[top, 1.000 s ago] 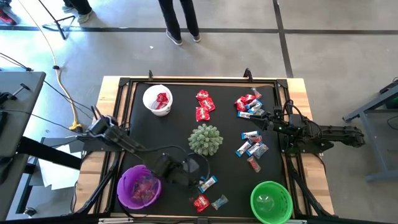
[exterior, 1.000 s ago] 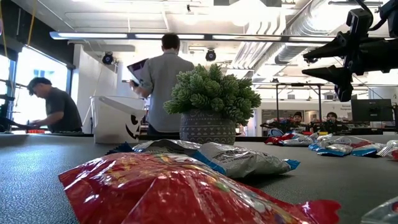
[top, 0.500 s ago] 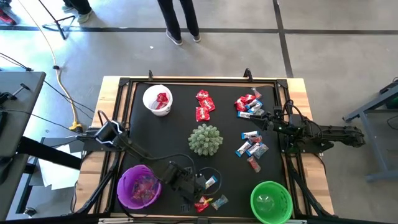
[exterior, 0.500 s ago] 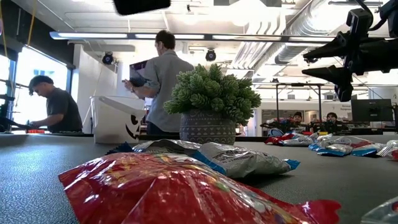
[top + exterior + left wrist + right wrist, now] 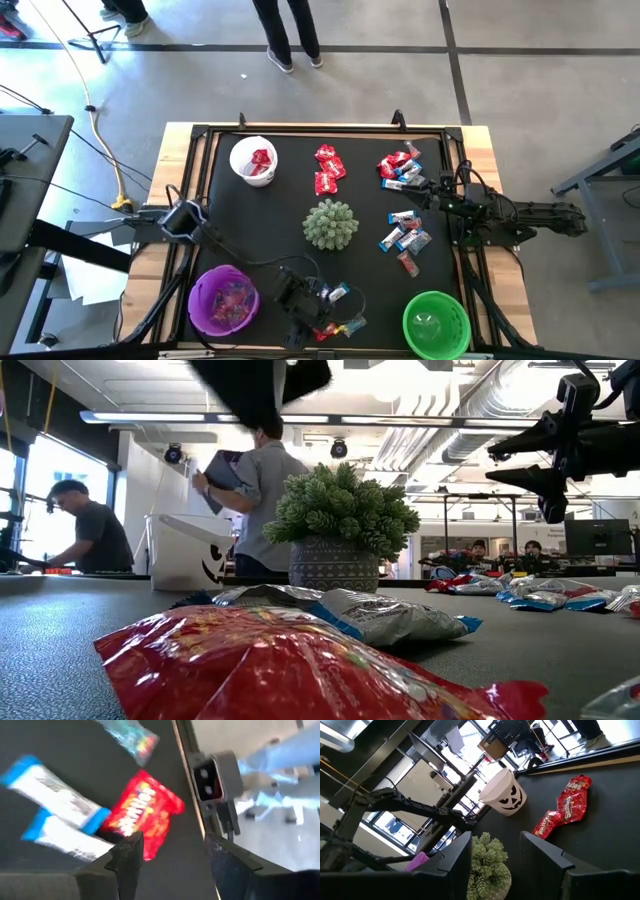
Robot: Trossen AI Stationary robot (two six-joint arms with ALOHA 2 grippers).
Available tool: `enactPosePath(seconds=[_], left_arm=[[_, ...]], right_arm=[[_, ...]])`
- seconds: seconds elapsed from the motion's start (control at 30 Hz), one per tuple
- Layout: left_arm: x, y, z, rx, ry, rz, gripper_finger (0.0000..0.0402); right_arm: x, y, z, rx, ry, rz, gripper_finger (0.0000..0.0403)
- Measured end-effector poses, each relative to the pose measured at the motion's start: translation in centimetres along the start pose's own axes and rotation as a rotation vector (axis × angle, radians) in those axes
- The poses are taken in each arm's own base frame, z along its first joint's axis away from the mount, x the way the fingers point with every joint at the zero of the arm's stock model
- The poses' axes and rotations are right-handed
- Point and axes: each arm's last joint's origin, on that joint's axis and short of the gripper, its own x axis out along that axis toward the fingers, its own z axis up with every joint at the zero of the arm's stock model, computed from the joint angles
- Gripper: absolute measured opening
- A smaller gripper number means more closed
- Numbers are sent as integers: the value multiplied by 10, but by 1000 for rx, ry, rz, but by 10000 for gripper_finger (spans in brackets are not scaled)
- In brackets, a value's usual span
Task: Organize candy in baskets
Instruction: Put the red candy into the white bucket
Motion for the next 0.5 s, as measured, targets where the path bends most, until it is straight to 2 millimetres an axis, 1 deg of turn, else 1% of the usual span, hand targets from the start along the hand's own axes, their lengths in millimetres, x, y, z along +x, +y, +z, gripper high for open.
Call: enactPosePath(seconds=[0.1, 0.27, 0.5], left_arm=[[15, -2, -2, 50, 17, -14, 204], [31, 2, -4, 107, 37, -29, 214], [42, 13, -3, 203, 34, -3, 221]], right_arm=[[0, 0, -1, -2, 7, -4, 162], [1, -1, -1, -4, 13, -12, 162], [1, -1, -1, -4, 14, -12, 162]])
